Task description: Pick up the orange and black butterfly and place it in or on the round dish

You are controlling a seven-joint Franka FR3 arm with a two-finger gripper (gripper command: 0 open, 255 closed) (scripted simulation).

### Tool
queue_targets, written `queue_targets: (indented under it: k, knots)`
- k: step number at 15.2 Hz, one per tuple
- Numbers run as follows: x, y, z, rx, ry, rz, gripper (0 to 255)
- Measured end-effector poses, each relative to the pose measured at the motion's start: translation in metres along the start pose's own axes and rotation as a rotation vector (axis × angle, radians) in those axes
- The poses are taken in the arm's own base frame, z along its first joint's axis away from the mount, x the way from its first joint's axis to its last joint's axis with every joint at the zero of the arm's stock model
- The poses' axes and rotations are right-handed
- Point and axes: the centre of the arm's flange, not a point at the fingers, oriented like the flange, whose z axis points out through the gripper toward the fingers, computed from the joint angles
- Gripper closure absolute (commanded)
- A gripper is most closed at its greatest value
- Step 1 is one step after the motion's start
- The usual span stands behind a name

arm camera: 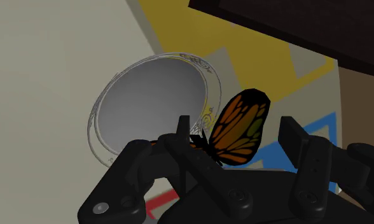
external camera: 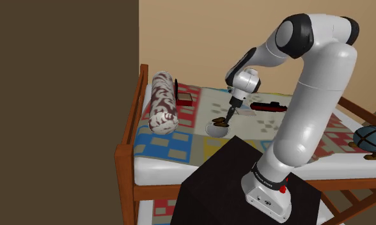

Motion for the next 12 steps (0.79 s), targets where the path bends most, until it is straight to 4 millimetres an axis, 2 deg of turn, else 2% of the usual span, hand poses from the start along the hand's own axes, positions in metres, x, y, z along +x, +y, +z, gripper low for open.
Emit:
queue_targets:
  k: [2,3,12]
  knots:
    - [-0.010,0.024,-0.010,0.000,0.000,-0.001,255]
    - [-0.012,0.029,-0.009,0.000,0.000,-0.001,255]
    - [-0.020,0.049,0.032,0.001,-0.001,-0.002,255]
